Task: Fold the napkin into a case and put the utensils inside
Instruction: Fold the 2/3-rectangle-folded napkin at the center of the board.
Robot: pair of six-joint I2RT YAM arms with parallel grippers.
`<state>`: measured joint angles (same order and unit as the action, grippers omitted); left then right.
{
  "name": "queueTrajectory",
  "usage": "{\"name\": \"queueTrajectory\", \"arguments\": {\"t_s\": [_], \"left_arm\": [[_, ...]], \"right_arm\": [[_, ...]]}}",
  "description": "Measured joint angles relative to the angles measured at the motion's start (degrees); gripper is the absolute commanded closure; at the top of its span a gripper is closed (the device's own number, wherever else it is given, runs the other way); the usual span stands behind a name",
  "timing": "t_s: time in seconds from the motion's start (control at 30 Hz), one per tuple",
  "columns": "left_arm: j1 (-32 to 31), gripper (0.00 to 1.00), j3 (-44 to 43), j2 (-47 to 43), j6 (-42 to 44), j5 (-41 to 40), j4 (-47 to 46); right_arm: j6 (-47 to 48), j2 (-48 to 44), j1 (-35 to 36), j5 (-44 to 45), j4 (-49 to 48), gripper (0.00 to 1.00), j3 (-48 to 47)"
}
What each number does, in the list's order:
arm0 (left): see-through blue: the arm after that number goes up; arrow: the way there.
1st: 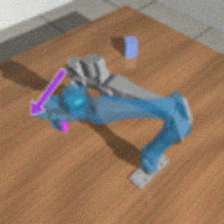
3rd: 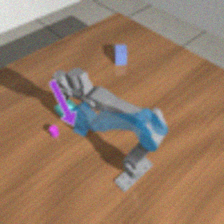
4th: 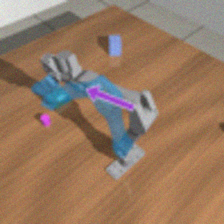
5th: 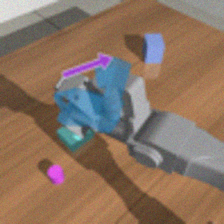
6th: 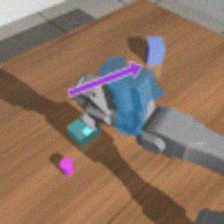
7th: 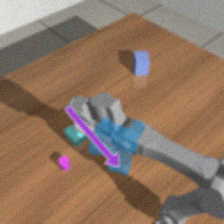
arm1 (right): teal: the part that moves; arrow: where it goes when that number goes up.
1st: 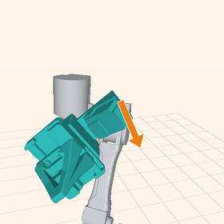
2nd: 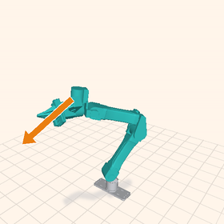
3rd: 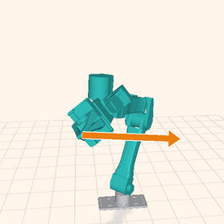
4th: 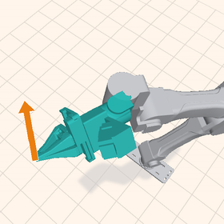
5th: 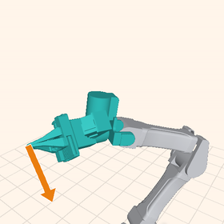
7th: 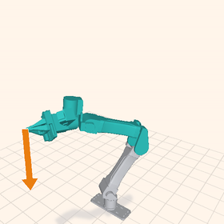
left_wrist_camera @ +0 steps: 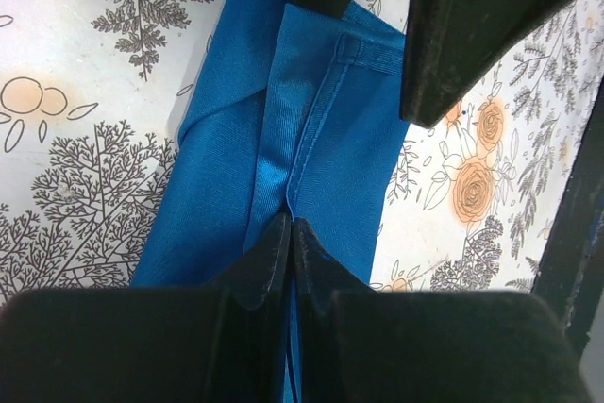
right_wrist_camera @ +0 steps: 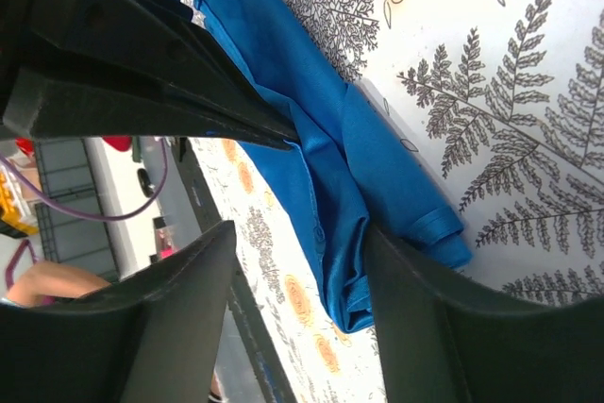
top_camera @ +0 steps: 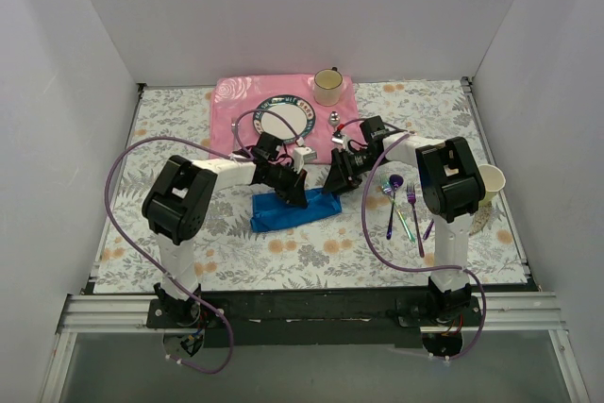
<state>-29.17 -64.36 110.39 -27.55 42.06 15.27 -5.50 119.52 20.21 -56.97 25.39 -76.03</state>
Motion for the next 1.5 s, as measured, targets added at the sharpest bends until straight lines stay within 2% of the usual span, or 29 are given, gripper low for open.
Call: {"name": "queueTrajectory", "arguments": {"t_s": [0.07,0.2,0.33,0.37,0.4,0.43,0.67,1.0,1.33,1.5], "left_arm": [[0.3,1.0,-0.4,0.5,-0.5,0.7,0.3],[1.0,1.0,-0.7,0.8,-1.9,2.0,0.7],[1.2,0.99,-0.7,0.8,-3.0,2.3,0.6],[1.2,0.96,-0.7,0.8,-3.3,2.3,0.6],[1.2,0.91,-0.7,0.8,-3.5,2.4,0.7],[1.2,0.81,-0.7,0.8,-3.7,2.4,0.7],[1.3,0.54,-0.5,-0.2,-6.1,3.9,-0.2],[1.3,0.45,-3.9,0.5,-7.9,3.6,-3.0],[1.1,0.45,-5.3,3.7,-9.6,5.1,-4.6],[0.9,0.48,-5.4,3.8,-10.3,6.2,-4.8]], "right_arm": [[0.4,0.0,0.0,0.2,-0.1,0.62,0.0],[2.6,0.0,0.0,1.6,0.0,0.7,0.0],[4.6,0.0,0.0,3.0,0.1,0.91,0.0],[5.0,0.0,0.0,3.1,0.2,0.99,0.0],[5.5,0.0,0.0,3.3,0.2,0.99,0.0],[5.9,0.0,0.0,3.4,0.2,0.99,0.0],[7.1,0.2,0.0,3.9,0.1,0.99,0.0],[7.3,0.2,0.0,2.6,-1.2,0.99,0.9],[7.3,-0.5,0.0,0.3,-2.7,0.99,1.9],[7.3,-1.1,0.0,-0.7,-3.2,0.99,1.9]]}}
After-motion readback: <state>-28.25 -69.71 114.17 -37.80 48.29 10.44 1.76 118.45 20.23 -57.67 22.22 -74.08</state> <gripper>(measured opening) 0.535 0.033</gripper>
